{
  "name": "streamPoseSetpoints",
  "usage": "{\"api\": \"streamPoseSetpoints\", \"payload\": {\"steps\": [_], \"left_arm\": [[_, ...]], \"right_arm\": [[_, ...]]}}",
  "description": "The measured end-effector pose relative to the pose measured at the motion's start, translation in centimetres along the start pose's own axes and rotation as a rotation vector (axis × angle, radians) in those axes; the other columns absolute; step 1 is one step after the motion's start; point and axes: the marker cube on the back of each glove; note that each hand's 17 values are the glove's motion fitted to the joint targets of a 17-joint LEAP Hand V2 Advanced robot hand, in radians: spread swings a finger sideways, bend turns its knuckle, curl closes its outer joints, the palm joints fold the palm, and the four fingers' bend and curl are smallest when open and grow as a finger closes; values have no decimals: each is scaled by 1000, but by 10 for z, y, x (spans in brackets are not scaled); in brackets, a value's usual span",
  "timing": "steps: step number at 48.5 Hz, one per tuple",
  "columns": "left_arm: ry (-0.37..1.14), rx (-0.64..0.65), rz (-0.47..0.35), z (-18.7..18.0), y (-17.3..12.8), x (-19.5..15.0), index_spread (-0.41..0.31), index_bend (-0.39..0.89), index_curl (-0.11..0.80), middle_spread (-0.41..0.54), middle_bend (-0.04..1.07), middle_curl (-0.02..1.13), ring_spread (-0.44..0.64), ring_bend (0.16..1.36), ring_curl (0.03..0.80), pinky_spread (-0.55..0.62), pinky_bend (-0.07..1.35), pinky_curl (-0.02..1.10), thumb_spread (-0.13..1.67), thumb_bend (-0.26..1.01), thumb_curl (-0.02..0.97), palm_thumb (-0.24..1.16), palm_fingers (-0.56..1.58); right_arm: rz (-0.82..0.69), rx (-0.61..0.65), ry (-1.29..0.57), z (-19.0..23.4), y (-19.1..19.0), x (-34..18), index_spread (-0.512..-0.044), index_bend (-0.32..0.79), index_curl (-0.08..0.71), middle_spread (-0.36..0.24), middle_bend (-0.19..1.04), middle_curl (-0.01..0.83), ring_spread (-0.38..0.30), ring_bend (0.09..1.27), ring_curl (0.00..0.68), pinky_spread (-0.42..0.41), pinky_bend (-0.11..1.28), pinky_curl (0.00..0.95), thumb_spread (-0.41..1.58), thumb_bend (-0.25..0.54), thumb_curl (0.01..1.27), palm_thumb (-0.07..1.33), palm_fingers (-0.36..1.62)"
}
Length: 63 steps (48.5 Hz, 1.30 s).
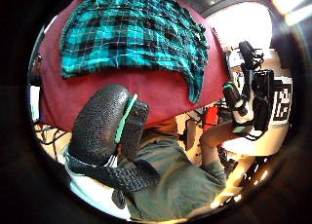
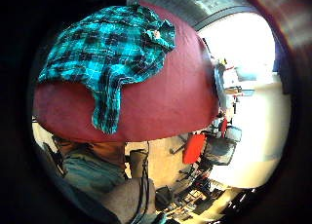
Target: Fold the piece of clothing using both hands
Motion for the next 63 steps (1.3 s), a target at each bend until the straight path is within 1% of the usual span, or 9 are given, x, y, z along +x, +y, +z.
{"api": "streamPoseSetpoints", "payload": {"steps": [4,8,13,20,29,40,45,55,63], "left_arm": [[-7,1,-16,6,-4,-2,-45,118,57,28,245,123,142,476,143,183,358,99,638,99,64,180,412],[-13,1,-24,12,-6,-5,-56,127,87,35,247,173,177,507,186,234,382,136,821,89,93,189,381],[-14,-10,-22,10,-1,-5,-63,132,119,39,249,214,203,528,212,274,400,163,962,69,124,194,355],[-20,11,-19,8,1,-7,-68,134,156,42,253,260,220,545,235,306,414,189,1069,38,161,201,333],[-7,15,-11,0,1,-10,-70,137,194,44,255,304,229,561,256,325,420,217,1124,7,203,230,311],[8,83,-37,7,-8,-16,-76,150,237,24,260,340,195,574,273,324,402,237,1130,-2,251,301,356],[26,79,-52,22,-15,-17,-77,130,245,-1,269,356,155,592,285,303,397,245,1124,0,274,355,390],[-24,-27,-70,61,-34,-18,-80,123,256,-24,269,383,116,595,304,270,402,273,1100,-21,300,403,390],[-81,-109,-50,108,-58,-26,-90,135,273,-44,261,395,91,586,310,252,392,288,1083,-6,330,504,417]], "right_arm": [[9,0,-2,1,-2,1,-254,151,80,8,183,73,85,215,61,163,530,165,664,194,85,312,251],[15,8,-7,5,-7,4,-309,152,118,9,188,109,108,224,90,200,554,209,864,192,113,331,225],[15,-13,-13,1,-2,4,-346,152,150,10,186,144,126,233,115,225,568,239,1019,181,144,350,203],[3,-13,-2,0,3,7,-370,155,186,11,183,181,140,242,144,241,581,267,1141,152,178,364,179],[-28,-36,-29,-10,7,14,-382,153,217,11,174,217,147,251,175,247,598,295,1185,114,221,399,158],[33,-60,-29,-9,7,49,-371,115,218,18,175,239,172,289,210,170,717,342,1195,61,256,431,171],[67,-80,-44,11,2,62,-367,111,215,22,180,251,176,312,226,150,741,352,1188,44,273,458,167],[70,-181,-55,54,-5,70,-351,107,205,24,187,274,174,354,255,125,775,365,1175,12,300,512,147],[-20,-347,-94,112,-23,67,-290,55,167,38,195,295,167,406,278,112,835,380,1127,31,339,647,78]]}}
